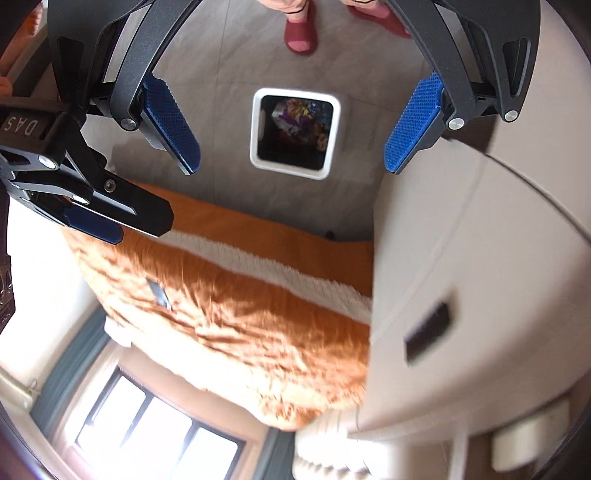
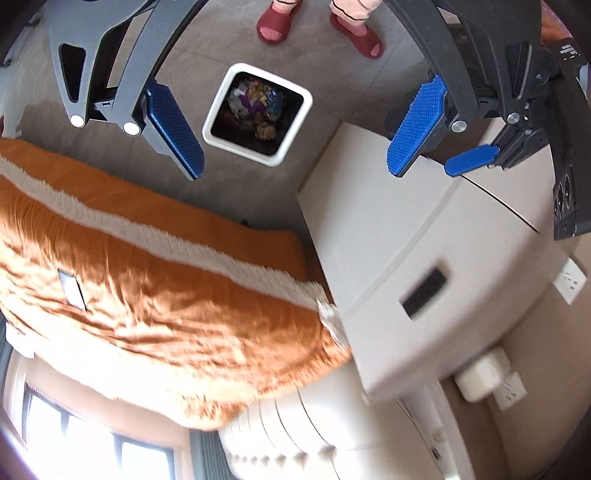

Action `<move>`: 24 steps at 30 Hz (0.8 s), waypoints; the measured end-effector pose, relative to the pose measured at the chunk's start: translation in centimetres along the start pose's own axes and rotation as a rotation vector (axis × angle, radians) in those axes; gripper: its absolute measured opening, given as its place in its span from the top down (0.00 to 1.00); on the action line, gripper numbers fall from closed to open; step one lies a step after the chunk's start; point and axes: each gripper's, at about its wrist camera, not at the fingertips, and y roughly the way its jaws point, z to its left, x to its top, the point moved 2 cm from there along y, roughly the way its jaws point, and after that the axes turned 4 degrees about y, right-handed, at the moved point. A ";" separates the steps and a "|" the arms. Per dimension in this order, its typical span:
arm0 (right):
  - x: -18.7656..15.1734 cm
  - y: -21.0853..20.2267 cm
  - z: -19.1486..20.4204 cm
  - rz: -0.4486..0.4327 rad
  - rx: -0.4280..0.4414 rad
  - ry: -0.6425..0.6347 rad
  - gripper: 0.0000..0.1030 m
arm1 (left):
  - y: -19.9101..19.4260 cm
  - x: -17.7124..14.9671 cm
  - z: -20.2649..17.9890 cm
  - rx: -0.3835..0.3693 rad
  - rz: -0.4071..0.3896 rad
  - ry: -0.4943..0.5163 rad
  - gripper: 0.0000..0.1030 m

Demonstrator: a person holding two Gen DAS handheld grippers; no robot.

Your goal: Collect trash

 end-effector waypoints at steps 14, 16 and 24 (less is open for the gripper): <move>7.3 -8.1 16.2 -0.182 0.316 -0.229 0.04 | -19.9 3.6 7.8 0.319 -0.278 -0.156 0.05; 7.6 -8.6 18.5 -0.186 0.357 -0.264 0.04 | -22.4 3.1 9.0 0.361 -0.305 -0.192 0.05; 8.6 -10.9 28.3 -0.225 0.507 -0.387 0.04 | -30.6 1.1 13.7 0.530 -0.381 -0.284 0.05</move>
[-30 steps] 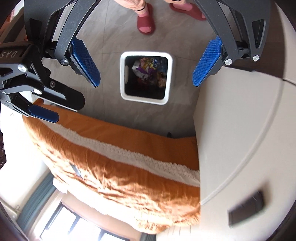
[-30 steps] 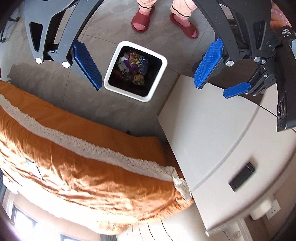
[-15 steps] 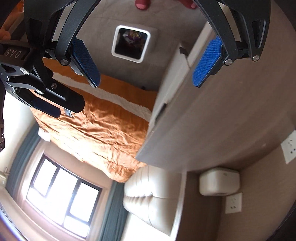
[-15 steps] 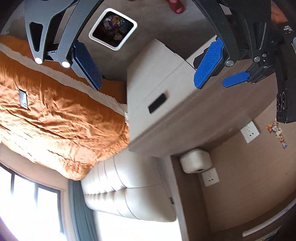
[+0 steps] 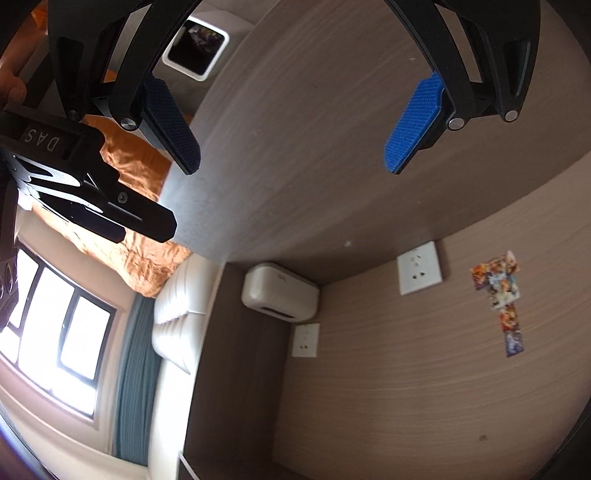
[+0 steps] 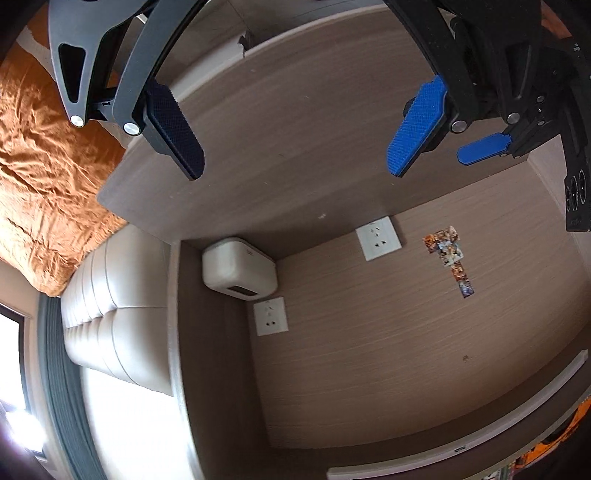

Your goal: Collect trash

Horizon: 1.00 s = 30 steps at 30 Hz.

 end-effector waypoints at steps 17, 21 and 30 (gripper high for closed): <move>4.1 2.4 9.4 -0.044 0.137 -0.092 0.04 | -4.9 2.8 9.9 0.156 -0.100 -0.116 0.05; 4.7 2.6 9.7 -0.053 0.130 -0.093 0.04 | -5.0 2.9 11.3 0.162 -0.087 -0.123 0.05; 5.4 3.0 10.5 -0.066 0.115 -0.087 0.04 | -4.7 3.5 12.2 0.247 -0.090 -0.048 0.05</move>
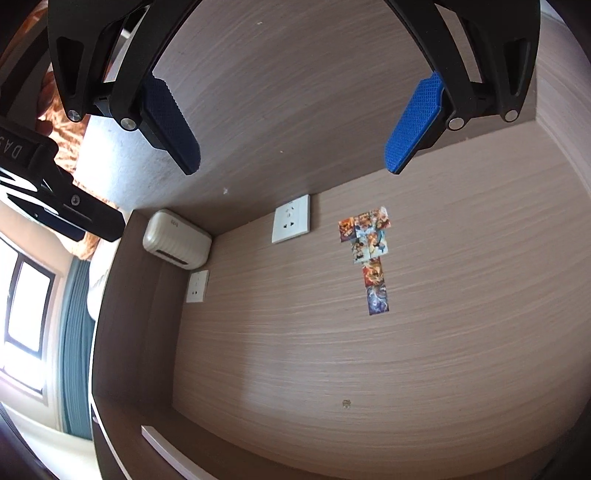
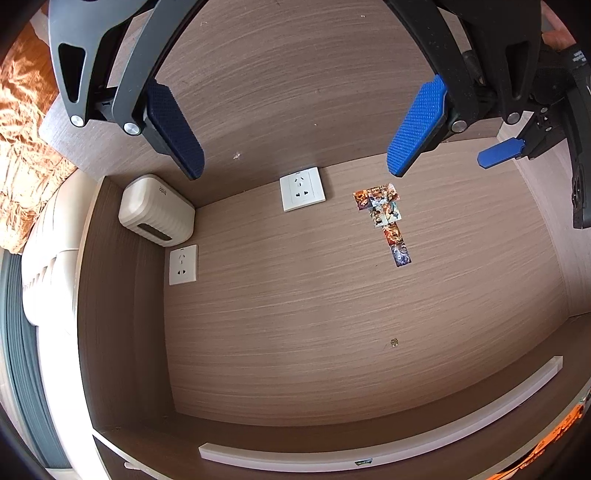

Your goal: Collect trash

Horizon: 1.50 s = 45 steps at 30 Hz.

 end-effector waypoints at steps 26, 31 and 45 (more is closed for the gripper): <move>0.6 0.6 0.1 -0.008 -0.025 -0.009 0.04 | 1.0 1.0 0.7 -0.034 -0.016 -0.003 0.05; 0.4 0.8 0.0 0.001 -0.034 -0.009 0.04 | 1.3 1.0 1.0 -0.039 -0.011 -0.015 0.05; -0.1 1.3 -0.3 0.025 -0.050 0.002 0.04 | 2.0 0.9 1.1 -0.066 -0.002 -0.013 0.05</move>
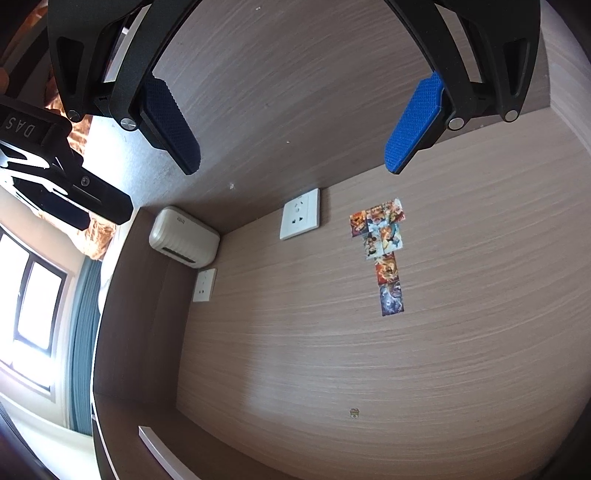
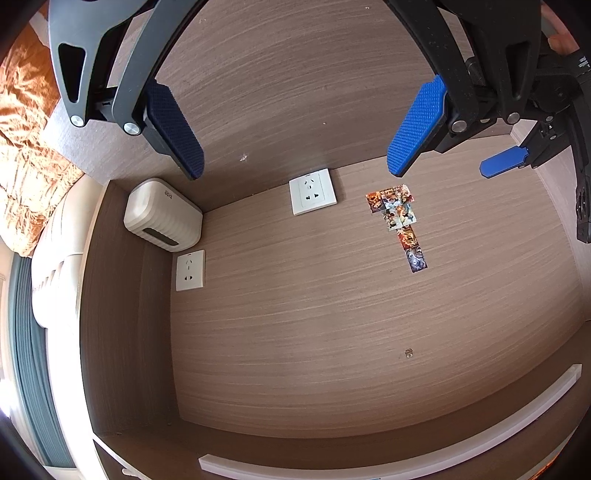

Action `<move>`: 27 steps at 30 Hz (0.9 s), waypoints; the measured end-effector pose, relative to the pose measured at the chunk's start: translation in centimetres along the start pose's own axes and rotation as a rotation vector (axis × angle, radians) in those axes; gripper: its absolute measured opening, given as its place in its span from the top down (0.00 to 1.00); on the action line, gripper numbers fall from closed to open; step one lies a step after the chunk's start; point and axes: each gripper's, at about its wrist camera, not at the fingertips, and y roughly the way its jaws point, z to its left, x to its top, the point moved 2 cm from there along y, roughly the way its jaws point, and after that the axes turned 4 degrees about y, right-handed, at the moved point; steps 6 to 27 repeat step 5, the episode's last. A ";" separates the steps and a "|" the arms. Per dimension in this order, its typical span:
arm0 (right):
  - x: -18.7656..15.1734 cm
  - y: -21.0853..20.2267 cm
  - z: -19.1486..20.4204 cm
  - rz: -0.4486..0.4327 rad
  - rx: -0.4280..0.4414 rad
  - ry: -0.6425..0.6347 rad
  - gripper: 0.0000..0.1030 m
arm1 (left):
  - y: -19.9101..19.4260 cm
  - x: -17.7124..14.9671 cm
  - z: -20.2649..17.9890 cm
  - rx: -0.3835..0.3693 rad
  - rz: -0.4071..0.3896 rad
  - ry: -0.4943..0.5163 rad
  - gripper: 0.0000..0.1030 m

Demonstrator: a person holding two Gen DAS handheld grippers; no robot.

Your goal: Collect trash

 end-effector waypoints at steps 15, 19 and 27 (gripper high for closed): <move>-0.3 0.5 0.0 0.016 -0.011 0.006 0.04 | 0.7 0.0 -0.1 -0.002 0.011 0.022 0.05; -0.3 0.5 0.0 0.016 -0.011 0.006 0.04 | 0.7 0.0 -0.1 -0.002 0.011 0.022 0.05; -0.3 0.5 0.0 0.016 -0.011 0.006 0.04 | 0.7 0.0 -0.1 -0.002 0.011 0.022 0.05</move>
